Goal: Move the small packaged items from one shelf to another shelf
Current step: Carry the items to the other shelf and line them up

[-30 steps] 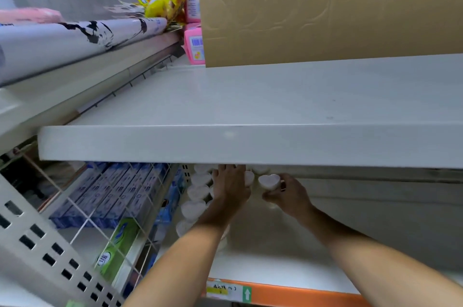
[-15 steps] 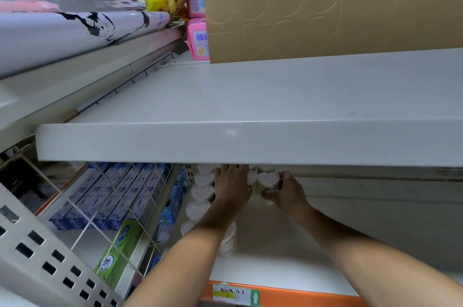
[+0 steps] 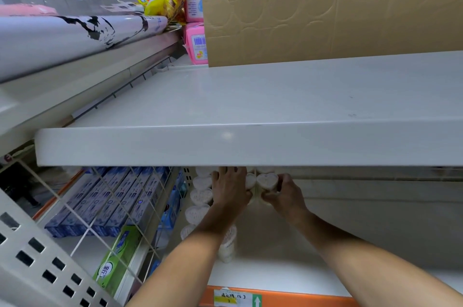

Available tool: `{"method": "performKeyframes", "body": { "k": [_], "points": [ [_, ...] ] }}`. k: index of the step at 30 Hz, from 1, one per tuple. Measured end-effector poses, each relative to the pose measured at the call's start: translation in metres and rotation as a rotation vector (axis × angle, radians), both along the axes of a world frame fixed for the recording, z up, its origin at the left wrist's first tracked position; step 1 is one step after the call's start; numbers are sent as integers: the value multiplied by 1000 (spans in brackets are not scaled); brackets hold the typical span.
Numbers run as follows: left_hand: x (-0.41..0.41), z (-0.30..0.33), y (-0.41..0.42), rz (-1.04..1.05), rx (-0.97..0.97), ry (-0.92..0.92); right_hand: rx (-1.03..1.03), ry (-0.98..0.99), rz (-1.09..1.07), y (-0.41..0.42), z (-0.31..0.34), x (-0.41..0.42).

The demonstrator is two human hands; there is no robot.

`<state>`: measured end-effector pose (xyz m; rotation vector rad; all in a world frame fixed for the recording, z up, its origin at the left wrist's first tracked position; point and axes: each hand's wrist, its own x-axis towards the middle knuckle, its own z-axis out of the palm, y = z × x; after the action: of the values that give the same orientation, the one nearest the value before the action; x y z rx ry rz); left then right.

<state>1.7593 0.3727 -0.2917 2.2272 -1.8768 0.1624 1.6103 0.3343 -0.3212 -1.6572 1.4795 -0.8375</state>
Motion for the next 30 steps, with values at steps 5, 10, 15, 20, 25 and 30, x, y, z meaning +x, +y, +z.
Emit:
{"method": "performKeyframes", "body": {
  "k": [5,10,15,20,25,30],
  "points": [
    [2,1,1,-24,70,31,44,29,-1,1,0,-3],
    [0,7,7,-41,78,61,69,105,3,7,3,-17],
    [-20,15,16,-93,-41,59,91,224,45,15,15,-48],
    [-52,20,19,-218,16,52,195,293,182,30,34,-87],
    [-87,22,22,-300,213,130,206,611,340,37,47,-133],
    [-129,20,14,-373,381,131,236,724,319,43,50,-181]
  ]
}}
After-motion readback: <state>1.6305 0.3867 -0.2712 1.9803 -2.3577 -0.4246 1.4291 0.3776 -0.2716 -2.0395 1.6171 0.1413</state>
